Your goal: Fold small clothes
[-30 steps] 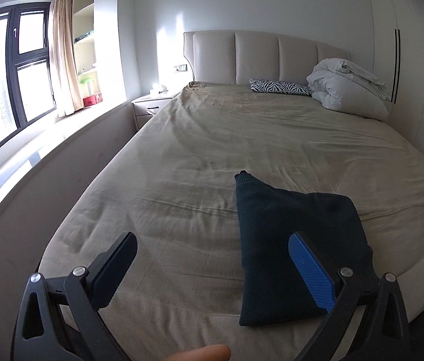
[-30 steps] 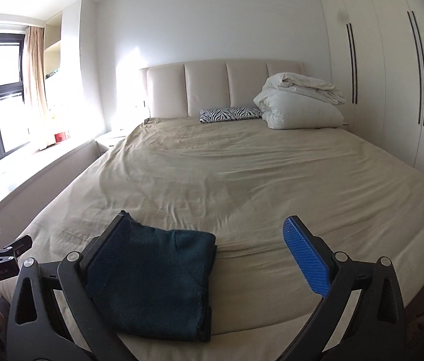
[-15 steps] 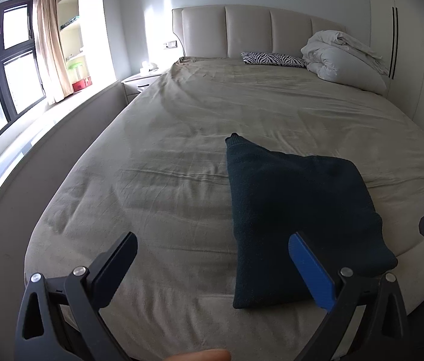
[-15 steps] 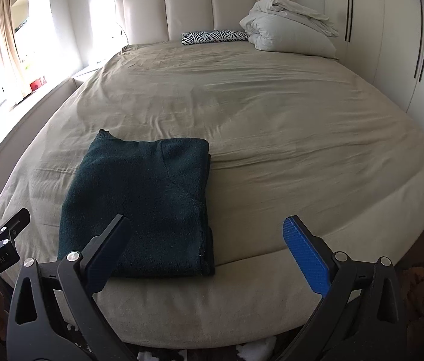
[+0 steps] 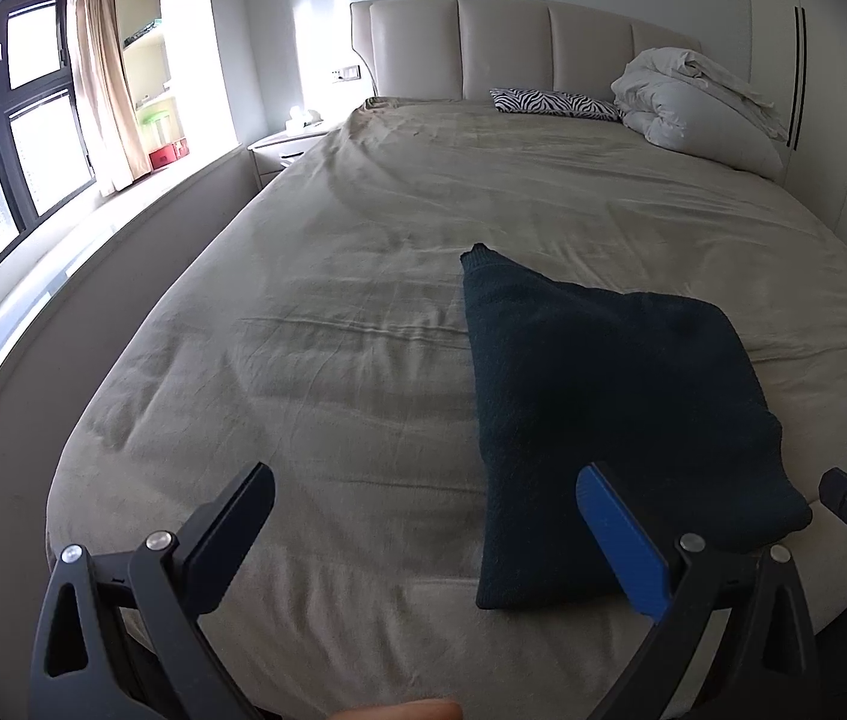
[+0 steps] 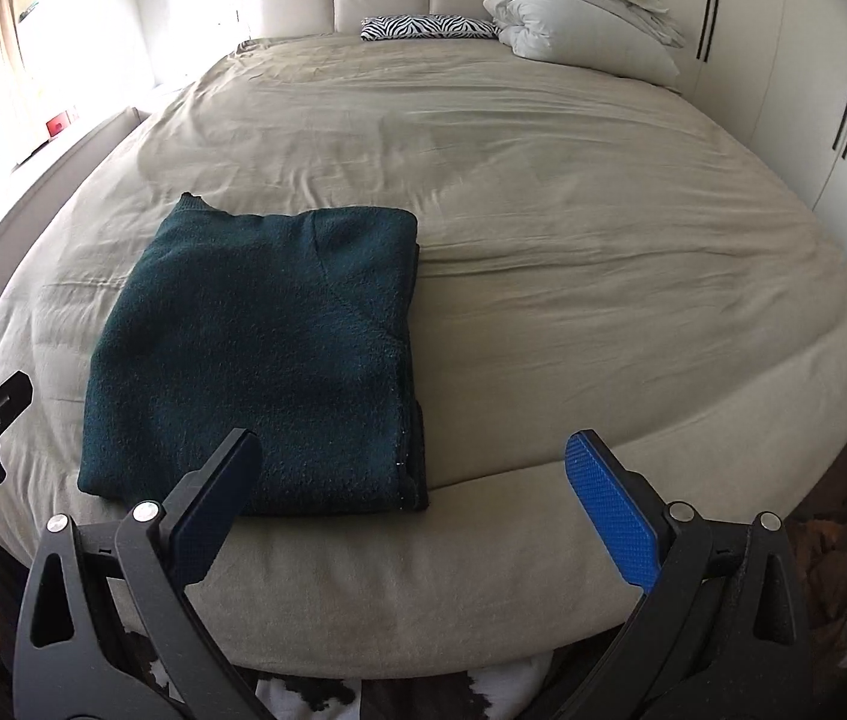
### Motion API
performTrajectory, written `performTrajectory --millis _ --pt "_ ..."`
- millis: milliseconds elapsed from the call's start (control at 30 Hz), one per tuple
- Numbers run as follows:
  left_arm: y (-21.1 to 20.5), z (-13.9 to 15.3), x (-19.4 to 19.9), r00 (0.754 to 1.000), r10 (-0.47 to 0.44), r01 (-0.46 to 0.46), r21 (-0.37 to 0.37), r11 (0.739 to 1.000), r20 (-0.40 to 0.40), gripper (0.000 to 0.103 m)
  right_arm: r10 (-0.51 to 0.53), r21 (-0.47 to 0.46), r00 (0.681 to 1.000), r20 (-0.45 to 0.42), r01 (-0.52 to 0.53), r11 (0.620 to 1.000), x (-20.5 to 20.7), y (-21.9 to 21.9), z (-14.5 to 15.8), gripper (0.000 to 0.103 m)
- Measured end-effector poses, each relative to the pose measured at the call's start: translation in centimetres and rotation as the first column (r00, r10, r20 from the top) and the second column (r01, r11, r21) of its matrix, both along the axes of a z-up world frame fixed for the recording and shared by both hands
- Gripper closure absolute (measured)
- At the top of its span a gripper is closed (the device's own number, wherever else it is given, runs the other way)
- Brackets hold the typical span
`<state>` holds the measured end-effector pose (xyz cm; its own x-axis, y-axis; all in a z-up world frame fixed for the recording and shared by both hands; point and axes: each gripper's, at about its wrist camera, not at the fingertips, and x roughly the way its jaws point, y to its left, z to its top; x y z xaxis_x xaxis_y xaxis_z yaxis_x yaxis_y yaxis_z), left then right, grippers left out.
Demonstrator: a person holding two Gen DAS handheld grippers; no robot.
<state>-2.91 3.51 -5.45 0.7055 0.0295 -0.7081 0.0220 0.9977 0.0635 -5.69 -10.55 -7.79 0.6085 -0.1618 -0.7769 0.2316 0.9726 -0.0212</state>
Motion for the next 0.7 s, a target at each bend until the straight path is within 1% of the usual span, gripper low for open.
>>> performTrajectory --millis 700 --pt "0.0 -0.27 0.04 1.0 -0.001 0.001 -0.002 1.0 -0.005 0.0 0.0 0.016 1.0 -0.012 0.0 1.0 0.16 0.29 -0.36 0.0"
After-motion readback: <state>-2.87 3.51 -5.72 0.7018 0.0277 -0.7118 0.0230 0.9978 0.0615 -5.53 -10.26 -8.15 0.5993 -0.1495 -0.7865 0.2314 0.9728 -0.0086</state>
